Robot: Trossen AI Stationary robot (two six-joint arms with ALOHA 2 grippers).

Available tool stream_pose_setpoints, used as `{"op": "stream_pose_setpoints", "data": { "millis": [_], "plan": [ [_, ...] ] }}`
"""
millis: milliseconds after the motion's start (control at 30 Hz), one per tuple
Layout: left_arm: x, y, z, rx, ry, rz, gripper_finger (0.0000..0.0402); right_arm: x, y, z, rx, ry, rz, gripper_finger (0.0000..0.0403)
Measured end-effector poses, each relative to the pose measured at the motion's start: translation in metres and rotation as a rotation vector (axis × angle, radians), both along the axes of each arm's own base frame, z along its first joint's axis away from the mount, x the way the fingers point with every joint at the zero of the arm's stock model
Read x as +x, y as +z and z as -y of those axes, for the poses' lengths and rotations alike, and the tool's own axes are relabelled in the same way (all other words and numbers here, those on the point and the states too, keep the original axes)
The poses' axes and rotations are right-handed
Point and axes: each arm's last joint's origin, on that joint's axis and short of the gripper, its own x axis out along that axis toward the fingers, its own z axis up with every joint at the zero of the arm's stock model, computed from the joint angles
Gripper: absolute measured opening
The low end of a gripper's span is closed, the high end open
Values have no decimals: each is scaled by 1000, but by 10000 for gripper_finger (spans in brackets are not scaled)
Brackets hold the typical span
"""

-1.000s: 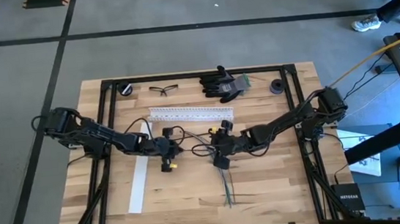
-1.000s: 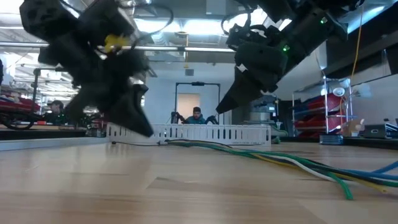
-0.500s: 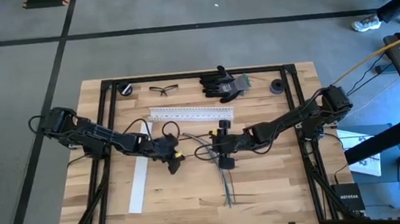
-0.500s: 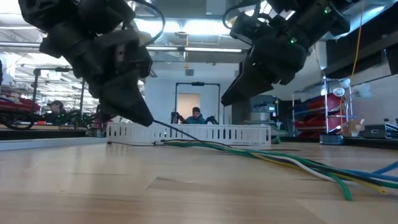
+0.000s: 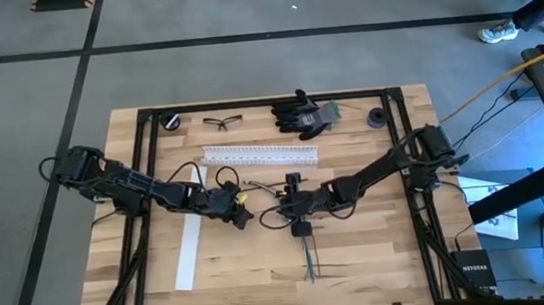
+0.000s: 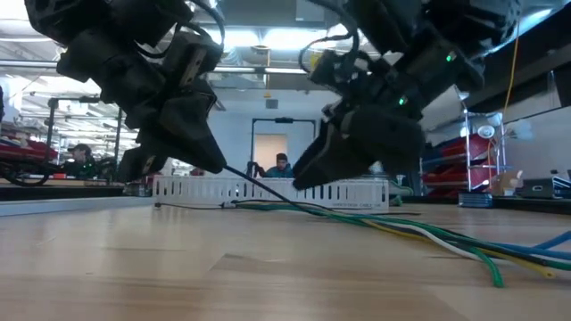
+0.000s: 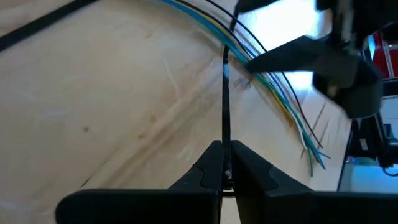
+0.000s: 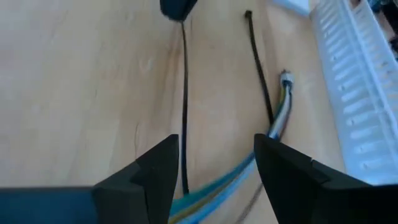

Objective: Ziptie cables
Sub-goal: Wrap the black zip tie on the cable

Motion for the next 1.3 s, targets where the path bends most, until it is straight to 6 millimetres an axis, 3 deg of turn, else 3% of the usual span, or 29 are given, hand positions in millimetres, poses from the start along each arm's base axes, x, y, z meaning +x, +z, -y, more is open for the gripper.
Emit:
{"op": "stream_pose_setpoints", "data": {
  "millis": [433, 633, 900, 1067, 1167, 1300],
  "plan": [
    [0, 0, 0, 20, -4, 1, 2, 17, -25, -5, 44, -18, 12, 112],
    [0, 0, 0, 53, -24, 4, 10, 17, -24, -6, 65, 16, 1, 13],
    [0, 1, 0, 295, -208, 22, 55, 18, -24, -4, 249, 101, -25, 1],
    [-4, 11, 2, 441, -375, 69, 97, 19, -24, 2, 406, 101, -48, 0],
    [-14, 23, 4, 475, -502, 81, 116, 19, -24, 4, 447, 77, -50, 0],
    [-38, 29, 13, 539, -601, -33, 121, 19, -24, 3, 466, 61, -52, 0]
  ]
}}
